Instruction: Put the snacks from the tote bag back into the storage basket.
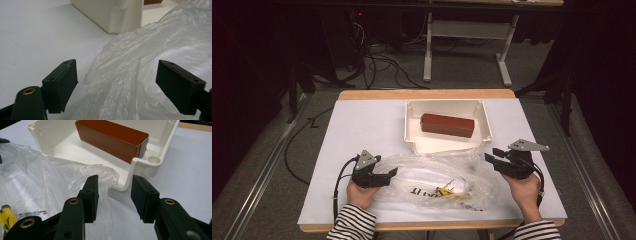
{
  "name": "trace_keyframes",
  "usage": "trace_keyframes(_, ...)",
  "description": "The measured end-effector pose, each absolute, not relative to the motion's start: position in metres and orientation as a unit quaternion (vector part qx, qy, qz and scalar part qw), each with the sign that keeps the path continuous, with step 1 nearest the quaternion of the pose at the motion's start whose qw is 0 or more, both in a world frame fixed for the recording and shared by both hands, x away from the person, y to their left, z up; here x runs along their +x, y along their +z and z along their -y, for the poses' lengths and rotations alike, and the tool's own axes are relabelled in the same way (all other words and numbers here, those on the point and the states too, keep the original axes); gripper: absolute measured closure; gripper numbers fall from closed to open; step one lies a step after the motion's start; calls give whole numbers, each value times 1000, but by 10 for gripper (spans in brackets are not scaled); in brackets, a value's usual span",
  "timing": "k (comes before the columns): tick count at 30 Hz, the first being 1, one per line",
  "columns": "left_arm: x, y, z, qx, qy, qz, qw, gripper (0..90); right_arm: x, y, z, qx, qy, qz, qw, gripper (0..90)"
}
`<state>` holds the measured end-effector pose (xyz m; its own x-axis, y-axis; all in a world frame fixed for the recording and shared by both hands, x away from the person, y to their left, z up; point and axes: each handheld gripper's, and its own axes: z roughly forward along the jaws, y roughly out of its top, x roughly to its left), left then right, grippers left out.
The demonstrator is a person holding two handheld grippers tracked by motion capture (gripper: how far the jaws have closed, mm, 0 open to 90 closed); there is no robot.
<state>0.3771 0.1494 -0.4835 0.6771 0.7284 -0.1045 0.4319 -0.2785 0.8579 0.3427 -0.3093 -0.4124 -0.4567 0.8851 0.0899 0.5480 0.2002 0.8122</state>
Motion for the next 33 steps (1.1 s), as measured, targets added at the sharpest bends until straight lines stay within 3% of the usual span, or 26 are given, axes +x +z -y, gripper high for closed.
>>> trace_keyframes(33, 378, -483, -148, 786, 155, -371, 470, 180, 340, -459, 328, 524, 393, -726, 210, 564)
